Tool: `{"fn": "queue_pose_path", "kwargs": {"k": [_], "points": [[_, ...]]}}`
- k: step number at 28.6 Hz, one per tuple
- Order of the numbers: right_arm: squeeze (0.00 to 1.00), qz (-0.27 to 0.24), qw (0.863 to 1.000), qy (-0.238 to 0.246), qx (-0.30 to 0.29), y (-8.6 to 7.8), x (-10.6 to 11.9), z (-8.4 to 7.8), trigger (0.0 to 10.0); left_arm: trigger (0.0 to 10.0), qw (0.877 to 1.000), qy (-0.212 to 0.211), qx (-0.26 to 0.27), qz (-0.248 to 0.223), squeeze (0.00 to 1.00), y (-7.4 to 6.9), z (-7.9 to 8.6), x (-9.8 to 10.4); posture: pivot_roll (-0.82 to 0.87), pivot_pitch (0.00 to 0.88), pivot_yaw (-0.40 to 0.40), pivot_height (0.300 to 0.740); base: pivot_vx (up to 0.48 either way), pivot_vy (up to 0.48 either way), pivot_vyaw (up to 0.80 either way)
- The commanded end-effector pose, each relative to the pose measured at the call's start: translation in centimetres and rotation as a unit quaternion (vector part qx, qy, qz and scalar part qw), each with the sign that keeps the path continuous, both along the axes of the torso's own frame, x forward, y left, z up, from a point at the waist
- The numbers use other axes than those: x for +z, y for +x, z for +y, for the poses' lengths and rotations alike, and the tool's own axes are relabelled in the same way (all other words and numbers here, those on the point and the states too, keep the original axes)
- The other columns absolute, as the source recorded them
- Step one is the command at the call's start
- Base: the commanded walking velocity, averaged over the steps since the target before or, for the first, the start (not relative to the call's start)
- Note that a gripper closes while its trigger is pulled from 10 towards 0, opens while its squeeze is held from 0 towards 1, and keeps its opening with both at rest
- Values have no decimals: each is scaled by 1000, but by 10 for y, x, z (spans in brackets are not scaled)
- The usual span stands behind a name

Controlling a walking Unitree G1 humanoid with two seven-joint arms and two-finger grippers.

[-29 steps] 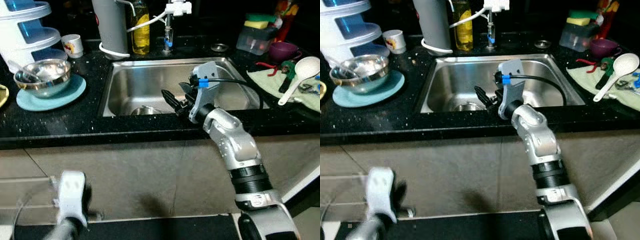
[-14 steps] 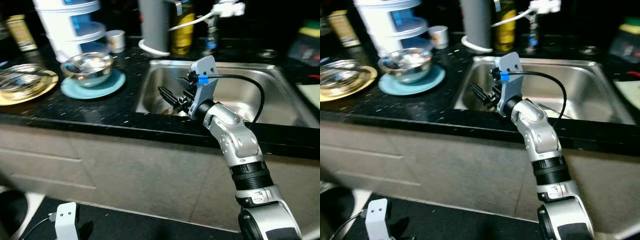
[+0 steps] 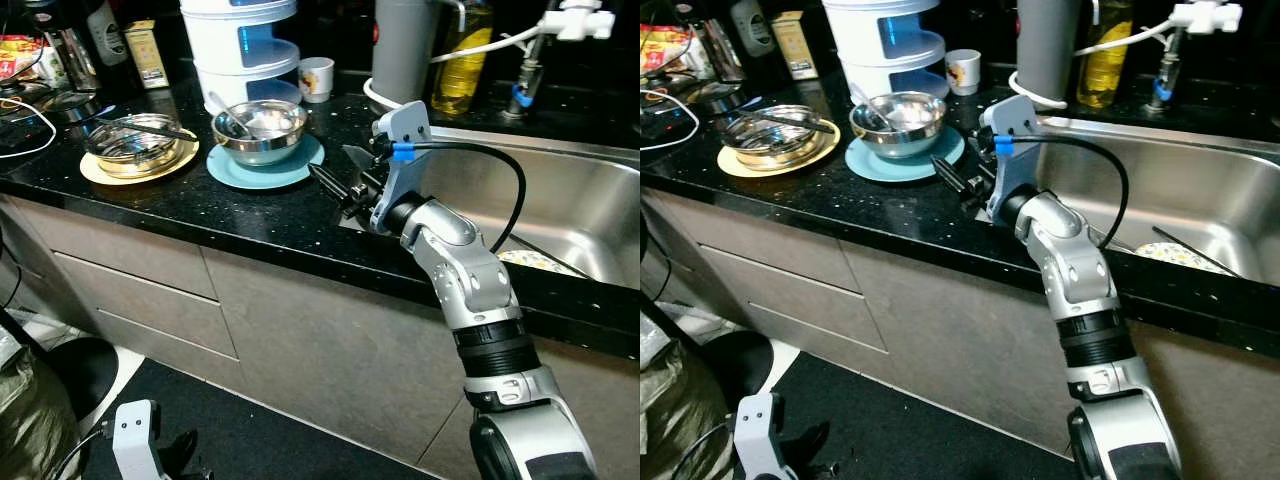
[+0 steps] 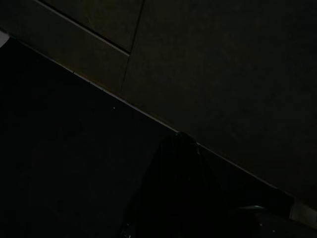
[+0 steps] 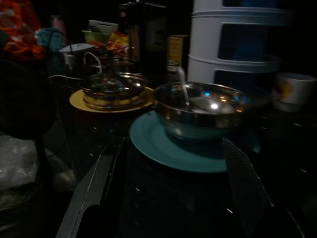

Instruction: Kitchen organization

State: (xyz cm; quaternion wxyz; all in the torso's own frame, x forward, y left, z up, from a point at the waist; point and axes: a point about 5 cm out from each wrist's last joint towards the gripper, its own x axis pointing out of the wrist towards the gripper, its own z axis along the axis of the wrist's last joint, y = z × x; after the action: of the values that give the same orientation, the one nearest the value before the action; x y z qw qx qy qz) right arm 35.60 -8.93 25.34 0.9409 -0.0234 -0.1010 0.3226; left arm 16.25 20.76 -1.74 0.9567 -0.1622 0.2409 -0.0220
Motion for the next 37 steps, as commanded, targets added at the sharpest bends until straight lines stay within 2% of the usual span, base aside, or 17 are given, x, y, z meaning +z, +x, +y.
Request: {"fn": "queue_pose_path", "kwargs": {"k": [1, 13, 15, 17, 19, 28, 37], "points": [[0, -3, 1000, 5, 11, -2, 1, 6, 10000, 10000, 1000, 6, 3, 9, 0, -5, 6, -3, 83, 0, -13, 740, 0, 0, 800], [0, -2, 1000, 9, 13, -2, -1, 10, 10000, 10000, 1000, 4, 11, 4, 0, -4, 4, -7, 87, 0, -14, 740, 0, 0, 800], [0, -5, 1000, 11, 7, -1, 0, 9, 10000, 10000, 1000, 5, 12, 3, 0, -3, 4, -6, 85, 0, -12, 740, 0, 0, 800], [0, -4, 999, 27, -24, 3, 1, 3, 10000, 10000, 1000, 5, 14, 2, 0, -2, 5, -7, 85, 0, -5, 740, 0, 0, 728], [0, 0, 998, 44, -44, 5, 1, -3, 10000, 10000, 1000, 5, 17, 2, 0, -2, 6, -7, 85, 0, -5, 740, 0, 0, 0], [0, -2, 997, 43, -57, 6, 2, -10, 10000, 10000, 1000, 14, 10, -5, 0, -1, 9, -7, 73, 0, -1, 740, 0, 0, 0], [0, -11, 997, 50, -51, 4, 7, -12, 10000, 10000, 1000, 16, 15, -5, 0, -9, 10, -9, 82, 0, -13, 740, 141, 0, 0]]}}
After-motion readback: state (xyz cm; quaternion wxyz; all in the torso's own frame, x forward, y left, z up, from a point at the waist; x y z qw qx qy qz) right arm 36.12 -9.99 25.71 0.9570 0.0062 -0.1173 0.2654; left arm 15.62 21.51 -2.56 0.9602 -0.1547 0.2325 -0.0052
